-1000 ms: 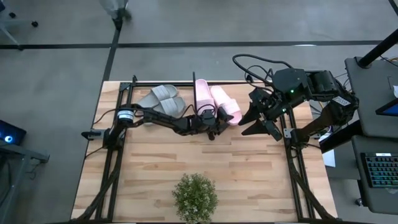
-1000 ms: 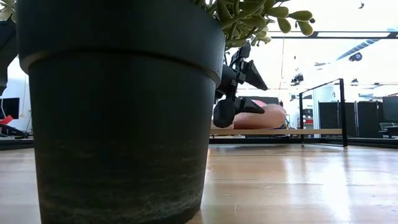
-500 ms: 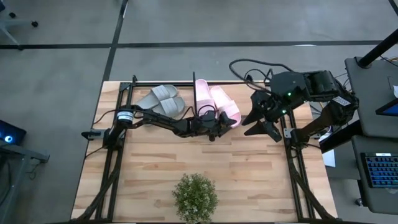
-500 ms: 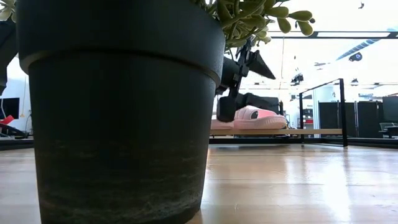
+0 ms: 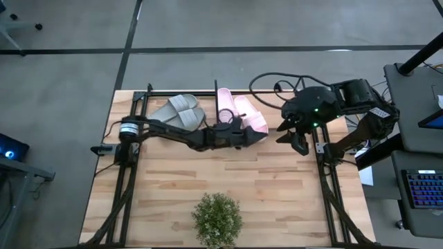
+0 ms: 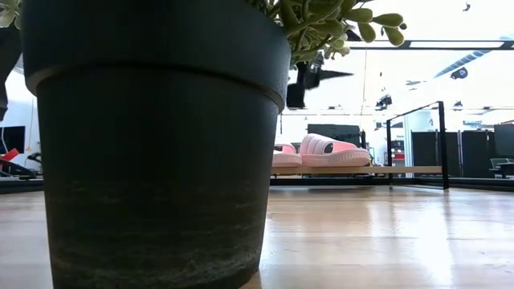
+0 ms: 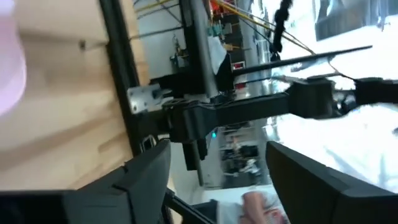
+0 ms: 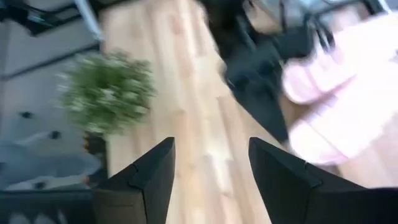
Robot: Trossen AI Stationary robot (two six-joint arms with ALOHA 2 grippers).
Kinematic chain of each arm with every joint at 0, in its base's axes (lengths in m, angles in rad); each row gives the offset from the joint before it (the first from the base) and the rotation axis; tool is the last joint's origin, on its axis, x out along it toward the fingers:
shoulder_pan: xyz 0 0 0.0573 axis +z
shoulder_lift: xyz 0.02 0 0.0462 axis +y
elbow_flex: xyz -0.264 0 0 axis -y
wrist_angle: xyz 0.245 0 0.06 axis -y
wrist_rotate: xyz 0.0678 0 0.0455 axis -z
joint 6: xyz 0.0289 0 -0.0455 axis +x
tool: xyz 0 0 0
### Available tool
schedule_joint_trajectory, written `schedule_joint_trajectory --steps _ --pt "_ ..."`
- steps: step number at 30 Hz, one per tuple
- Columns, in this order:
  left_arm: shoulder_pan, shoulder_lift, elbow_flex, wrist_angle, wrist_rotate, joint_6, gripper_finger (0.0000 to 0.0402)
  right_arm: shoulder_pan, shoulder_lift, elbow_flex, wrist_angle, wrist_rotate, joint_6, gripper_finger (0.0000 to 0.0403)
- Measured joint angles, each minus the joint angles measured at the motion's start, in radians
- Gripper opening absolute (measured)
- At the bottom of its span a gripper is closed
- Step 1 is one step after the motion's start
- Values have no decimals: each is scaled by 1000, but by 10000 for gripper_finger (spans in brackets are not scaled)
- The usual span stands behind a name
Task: Pick and place slides into the shelf
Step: Put the pink slipper on the shelf
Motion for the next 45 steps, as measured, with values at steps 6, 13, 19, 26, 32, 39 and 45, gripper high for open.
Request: schedule_joint_trajectory --steps 6,13,19,26,32,39,45 --pt "0 -177 -2 -265 -53 212 175 -33 -16 -81 -10 16 -8 173" --pt "1 -328 -29 -375 -133 331 87 -92 -29 -200 12 16 14 141" --pt "-1 -409 -63 -373 -137 385 33 -165 -75 -355 63 13 18 108" --pt "-25 -463 -65 -358 -94 477 2 -274 -152 -573 209 -71 18 52" --pt "-41 -489 -65 -366 -84 499 3 -345 -154 -683 246 -84 7 10" --pt "-44 -499 -65 -361 -83 511 3 -394 -108 -743 301 -121 -15 8" --pt "-44 -503 -65 -314 -76 515 3 -447 -77 -802 350 -121 -24 8"
